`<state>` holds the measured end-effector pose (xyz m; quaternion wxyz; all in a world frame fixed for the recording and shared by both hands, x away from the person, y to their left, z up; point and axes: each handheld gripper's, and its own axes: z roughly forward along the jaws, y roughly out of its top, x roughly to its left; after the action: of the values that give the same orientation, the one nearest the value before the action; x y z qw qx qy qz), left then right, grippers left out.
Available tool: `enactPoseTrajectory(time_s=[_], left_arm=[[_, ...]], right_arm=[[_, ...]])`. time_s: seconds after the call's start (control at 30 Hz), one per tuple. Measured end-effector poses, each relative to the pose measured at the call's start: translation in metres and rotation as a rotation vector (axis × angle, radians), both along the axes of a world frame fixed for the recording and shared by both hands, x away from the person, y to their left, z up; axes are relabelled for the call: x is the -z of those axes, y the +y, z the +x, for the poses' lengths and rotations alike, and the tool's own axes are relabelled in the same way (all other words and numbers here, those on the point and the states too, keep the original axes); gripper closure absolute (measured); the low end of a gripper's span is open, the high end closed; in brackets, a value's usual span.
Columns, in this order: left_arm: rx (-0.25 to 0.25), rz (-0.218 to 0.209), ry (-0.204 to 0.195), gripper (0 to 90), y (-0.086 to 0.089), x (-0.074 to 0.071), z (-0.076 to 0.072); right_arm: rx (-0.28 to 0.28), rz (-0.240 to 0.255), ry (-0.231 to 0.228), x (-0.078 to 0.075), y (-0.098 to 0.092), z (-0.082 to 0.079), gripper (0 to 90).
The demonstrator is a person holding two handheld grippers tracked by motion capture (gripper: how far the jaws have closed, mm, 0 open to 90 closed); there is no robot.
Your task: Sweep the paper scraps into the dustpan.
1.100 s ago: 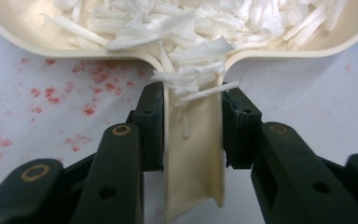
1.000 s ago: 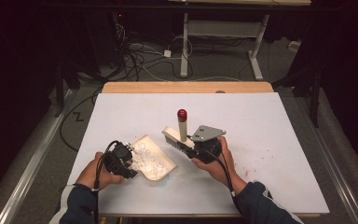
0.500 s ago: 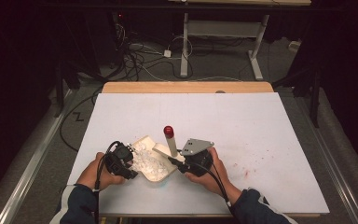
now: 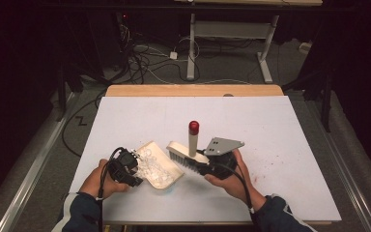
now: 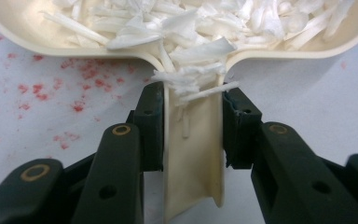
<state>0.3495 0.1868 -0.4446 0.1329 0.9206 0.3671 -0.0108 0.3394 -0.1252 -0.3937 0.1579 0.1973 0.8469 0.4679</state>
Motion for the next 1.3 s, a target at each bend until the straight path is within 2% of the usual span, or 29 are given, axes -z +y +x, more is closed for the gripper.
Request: enactPoseTrajectory(time_s=[0.13,0.2,0.33,0.5,1.0,1.3], left_arm=[[-0.011,-0.010,-0.010,62.8,0.000,-0.001,0.001],[-0.012,-0.011,-0.011,62.8,0.000,-0.001,0.001],[-0.014,-0.014,-0.017,62.8,0.000,-0.001,0.003],[-0.007,-0.012,-0.016,62.8,0.000,0.000,0.004],[-0.030,-0.048,-0.035,62.7,0.007,0.002,0.006],[-0.061,-0.059,-0.058,62.4,0.009,0.004,0.007]], right_arm=[[-0.001,-0.034,-0.001,-0.017,-0.030,0.002,67.6],[0.027,-0.048,-0.012,-0.021,-0.046,0.001,67.6],[0.070,-0.043,-0.013,-0.026,-0.075,-0.001,67.6],[0.098,-0.035,0.010,-0.027,-0.101,-0.003,67.7],[0.109,-0.085,0.094,-0.016,-0.141,-0.020,67.6],[0.085,-0.105,0.131,-0.014,-0.156,-0.032,67.6]])
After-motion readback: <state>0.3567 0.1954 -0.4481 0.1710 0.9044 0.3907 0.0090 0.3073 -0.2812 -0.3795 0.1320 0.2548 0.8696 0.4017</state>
